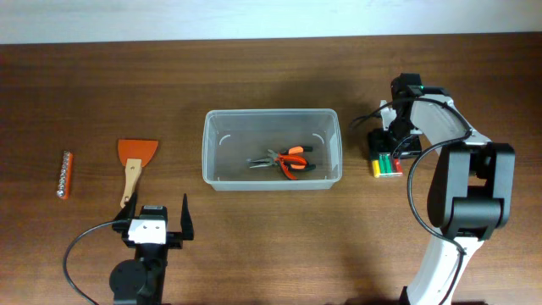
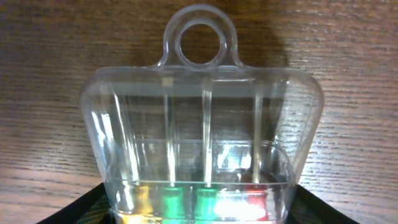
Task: Pack container
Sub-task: 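Lower the right gripper and grasp the screwdriver pack by its top, then lift the screwdriver pack and carry it left into the container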
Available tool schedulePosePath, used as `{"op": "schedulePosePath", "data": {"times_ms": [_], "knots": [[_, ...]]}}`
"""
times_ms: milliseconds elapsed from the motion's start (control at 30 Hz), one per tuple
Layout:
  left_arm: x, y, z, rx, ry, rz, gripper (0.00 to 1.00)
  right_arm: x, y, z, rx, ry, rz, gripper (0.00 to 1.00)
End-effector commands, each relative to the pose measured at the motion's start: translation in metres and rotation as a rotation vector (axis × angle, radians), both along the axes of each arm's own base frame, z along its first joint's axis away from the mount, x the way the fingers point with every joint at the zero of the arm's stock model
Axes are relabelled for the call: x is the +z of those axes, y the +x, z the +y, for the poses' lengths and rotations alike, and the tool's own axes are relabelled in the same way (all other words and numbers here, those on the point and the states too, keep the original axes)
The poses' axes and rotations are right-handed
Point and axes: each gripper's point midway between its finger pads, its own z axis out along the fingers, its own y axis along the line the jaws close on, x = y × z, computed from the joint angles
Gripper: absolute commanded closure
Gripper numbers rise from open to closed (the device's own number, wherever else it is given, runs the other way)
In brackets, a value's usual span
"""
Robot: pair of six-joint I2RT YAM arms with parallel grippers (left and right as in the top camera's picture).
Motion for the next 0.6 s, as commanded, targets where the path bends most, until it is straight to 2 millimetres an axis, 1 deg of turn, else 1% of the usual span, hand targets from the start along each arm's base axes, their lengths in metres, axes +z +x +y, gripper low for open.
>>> {"op": "schedulePosePath", "data": {"times_ms": [0, 333, 400, 500, 567], "knots": [[-0.001, 0.000, 0.002, 0.011, 0.013, -0.003, 0.01, -0.001, 0.004, 0.000, 0.006, -0.009, -0.003, 0.29], [-0.001, 0.000, 0.002, 0.011, 0.013, -0.003, 0.01, 0.000, 0.002, 0.000, 0.006, -0.009, 0.007, 0.29], [-0.001, 0.000, 0.002, 0.011, 0.013, -0.003, 0.01, 0.001, 0.002, 0.000, 0.006, -0.008, 0.006, 0.32], [-0.001, 0.000, 0.002, 0.011, 0.013, -0.003, 0.01, 0.006, 0.006, 0.000, 0.006, -0.009, -0.002, 0.34], [-0.001, 0.000, 0.002, 0.011, 0.013, -0.003, 0.01, 0.013, 0.011, 0.000, 0.006, -0.009, -0.013, 0.34]]}}
